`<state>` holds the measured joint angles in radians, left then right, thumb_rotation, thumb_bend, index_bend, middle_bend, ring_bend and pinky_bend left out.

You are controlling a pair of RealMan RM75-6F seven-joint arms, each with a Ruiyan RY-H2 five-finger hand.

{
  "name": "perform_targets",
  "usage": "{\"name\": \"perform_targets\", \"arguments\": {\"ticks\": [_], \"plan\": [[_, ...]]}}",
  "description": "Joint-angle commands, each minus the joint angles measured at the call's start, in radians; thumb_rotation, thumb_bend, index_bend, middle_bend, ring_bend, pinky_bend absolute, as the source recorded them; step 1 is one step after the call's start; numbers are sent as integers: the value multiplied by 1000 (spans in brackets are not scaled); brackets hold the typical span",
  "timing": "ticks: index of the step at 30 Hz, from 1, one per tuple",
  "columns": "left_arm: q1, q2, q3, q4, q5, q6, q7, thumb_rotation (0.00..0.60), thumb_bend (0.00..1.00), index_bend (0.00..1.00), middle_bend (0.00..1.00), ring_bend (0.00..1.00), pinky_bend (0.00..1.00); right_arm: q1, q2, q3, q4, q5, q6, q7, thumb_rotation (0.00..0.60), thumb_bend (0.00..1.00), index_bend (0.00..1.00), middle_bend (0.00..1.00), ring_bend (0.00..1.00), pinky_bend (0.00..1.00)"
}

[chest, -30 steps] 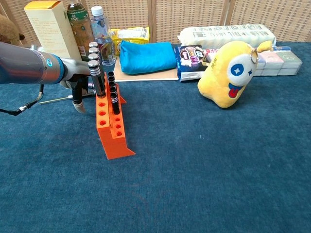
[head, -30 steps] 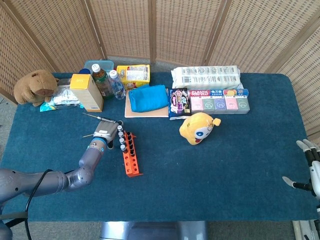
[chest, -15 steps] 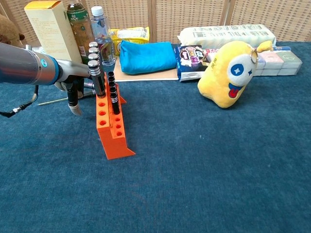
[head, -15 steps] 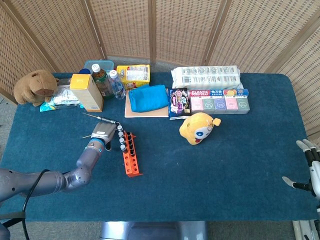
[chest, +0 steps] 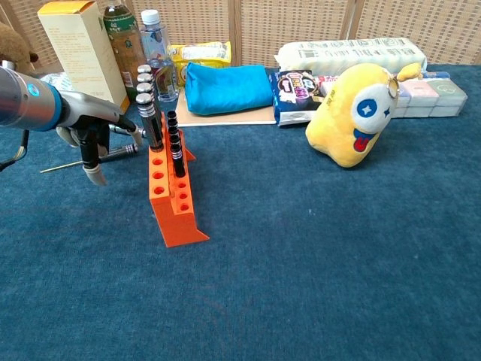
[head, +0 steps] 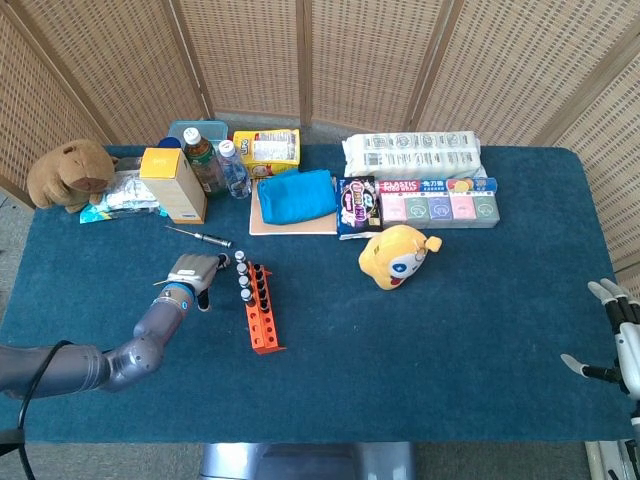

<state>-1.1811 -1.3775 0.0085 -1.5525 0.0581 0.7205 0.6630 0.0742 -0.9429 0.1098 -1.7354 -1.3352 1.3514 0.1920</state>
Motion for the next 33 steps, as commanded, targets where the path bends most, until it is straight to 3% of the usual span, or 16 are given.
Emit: {"name": "perform_targets", "arguments": {"ticks": [1,9,19,33], "plan": [[9,37,-5,-34,39,3,-30,600,185,133,1000,1000,1000,1,0,-1,0,0,-3,0,600,0,92,51,6,0],[47,12,-20,0,176,46,-93,600,185,133,1000,1000,1000,2,0,0,2,5,-4,1,600,0,92,51,6,0],[44,-64,-4,72,178,25,-93,600,185,133,1000,1000,1000,2,1,1,4,6,-4,6,600,0,92,51,6,0],[44,-50,17,42,177,27,-95,600,185,134,1000,1000,1000,-2,5,0,0,-2,3,15,600,0,92,51,6,0]]}}
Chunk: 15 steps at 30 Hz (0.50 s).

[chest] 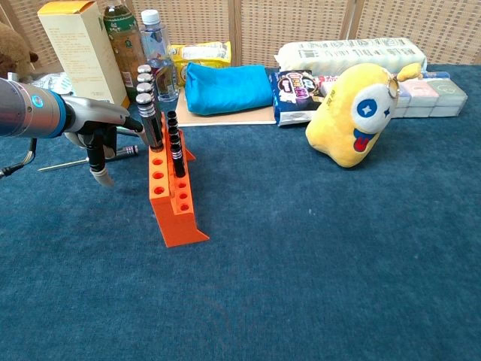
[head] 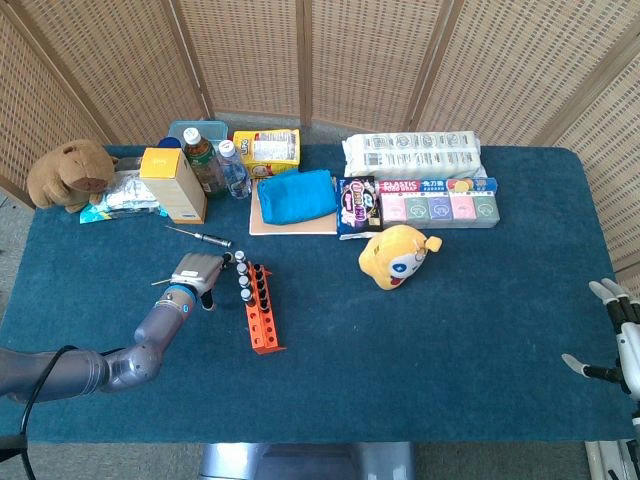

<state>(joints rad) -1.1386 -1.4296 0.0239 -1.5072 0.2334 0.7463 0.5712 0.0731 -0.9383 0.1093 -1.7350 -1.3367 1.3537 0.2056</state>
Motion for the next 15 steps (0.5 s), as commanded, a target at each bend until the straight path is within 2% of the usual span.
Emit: {"name": "perform_targets", "arguments": {"ticks": [1,15], "plan": [[3,5,2,-8,2,2,-4,600,185,133,1000,1000,1000,-1,1,0,-1,-1,2,2,600,0,92,51,6,0],[18,96,24,-118,17,13,-29,600,185,133,1000,1000,1000,-2,6,-2,-3,-8,2,16,600,0,92,51,6,0]]}}
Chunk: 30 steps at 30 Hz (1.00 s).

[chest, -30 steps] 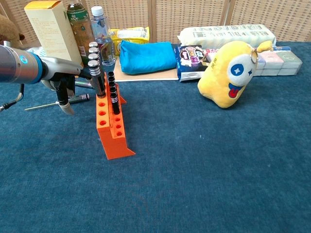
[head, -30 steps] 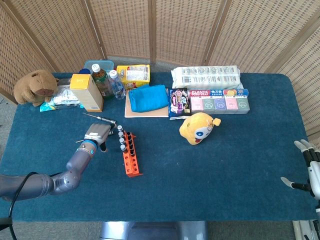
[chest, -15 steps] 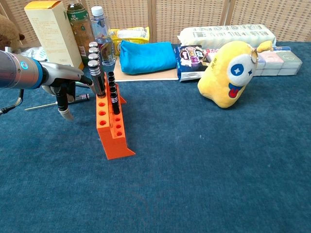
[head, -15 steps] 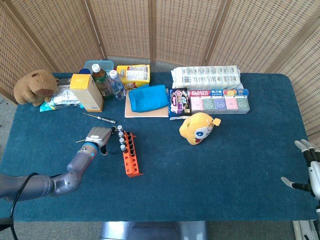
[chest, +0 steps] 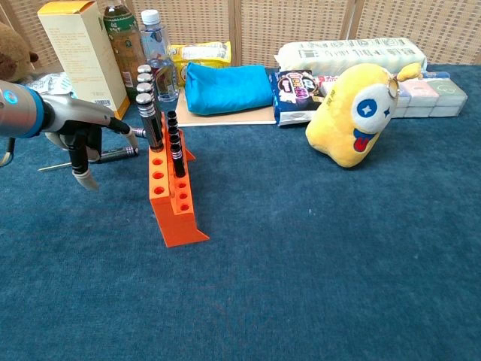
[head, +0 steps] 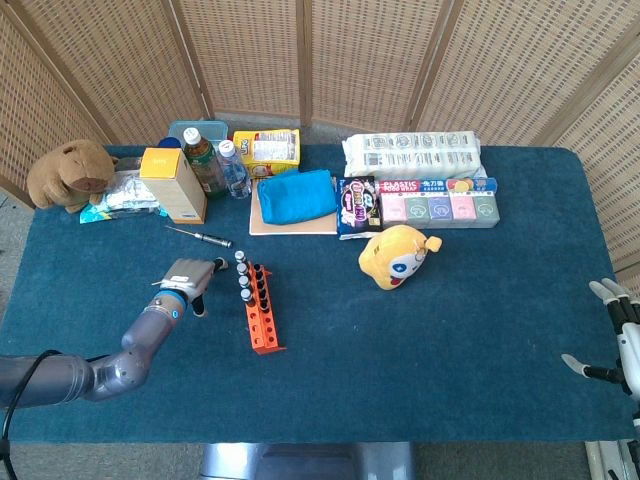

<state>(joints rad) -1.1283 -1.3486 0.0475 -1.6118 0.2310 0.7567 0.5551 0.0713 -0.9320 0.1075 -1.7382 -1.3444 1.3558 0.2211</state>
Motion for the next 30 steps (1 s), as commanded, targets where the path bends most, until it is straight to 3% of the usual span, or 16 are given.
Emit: {"name": "perform_targets", "arguments": {"ticks": [1,8,18,30], "plan": [[15,17,-6,-13,40,14,-23,600,186,133,1000,1000,1000,1,0,-1,-1,-1,-2,0,600,0,93,51,6,0],[43,-18,-26,44,122,35,-57,600,186,133,1000,1000,1000,2,0,-3,-1,-3,-5,0,600,0,92,51,6,0],[7,-103,-31,140,41,-9,-23,600,185,132,1000,1000,1000,0,3,1,2,4,-1,6,600,0,92,51,6,0],[-11,-84,-5,101,-29,-4,16,600,186,133,1000,1000,1000,-2,5,1,1,1,2,10,600,0,93,51,6,0]]}}
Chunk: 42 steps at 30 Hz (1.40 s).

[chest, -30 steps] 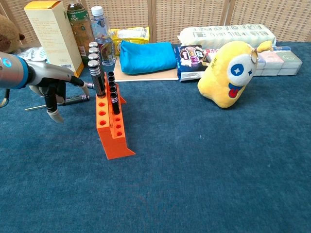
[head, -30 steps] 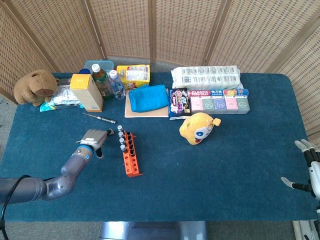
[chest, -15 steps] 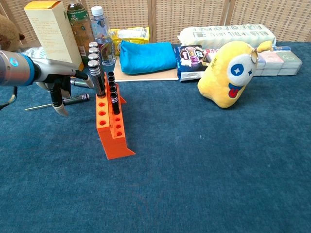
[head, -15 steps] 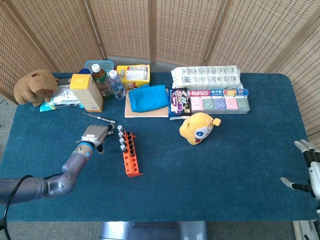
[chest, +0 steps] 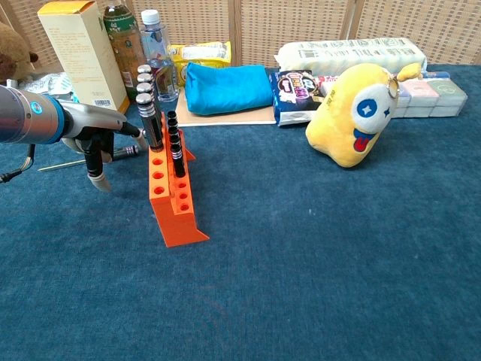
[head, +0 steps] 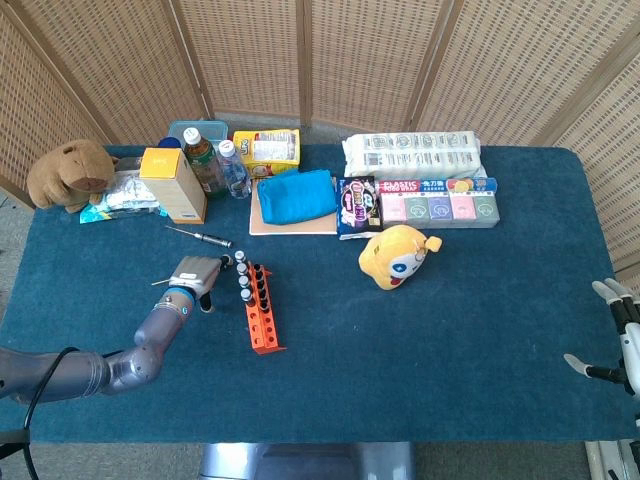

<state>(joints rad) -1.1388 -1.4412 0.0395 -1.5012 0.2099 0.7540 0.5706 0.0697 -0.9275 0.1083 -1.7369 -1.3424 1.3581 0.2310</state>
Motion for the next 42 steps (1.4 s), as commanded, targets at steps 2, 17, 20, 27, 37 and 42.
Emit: {"name": "perform_targets", "arguments": {"ticks": [2,17,20,27,37,42], "plan": [[0,22,7,-27,-12,-4,1,600,185,133,1000,1000,1000,0,0,0,-1,-1,0,0,600,0,92,51,6,0],[-13,163,56,-191,-48,-18,-3,600,186,132,1000,1000,1000,0,3,0,-2,-1,-1,6,600,0,92,51,6,0],[27,172,25,-195,45,22,-59,600,187,133,1000,1000,1000,1,2,-1,-2,-2,-4,7,600,0,92,51,6,0],[151,101,-7,-127,295,201,-146,600,229,246,1000,1000,1000,2,3,-2,-2,-4,-7,12,600,0,92,51,6,0],[204,3,-23,-33,313,251,-91,600,298,335,1000,1000,1000,1,8,-3,-1,-5,-9,29,600,0,92,52,6,0],[224,-22,-36,-12,325,260,-70,600,325,335,1000,1000,1000,4,9,-4,2,-7,-17,37,600,0,92,52,6,0]]}}
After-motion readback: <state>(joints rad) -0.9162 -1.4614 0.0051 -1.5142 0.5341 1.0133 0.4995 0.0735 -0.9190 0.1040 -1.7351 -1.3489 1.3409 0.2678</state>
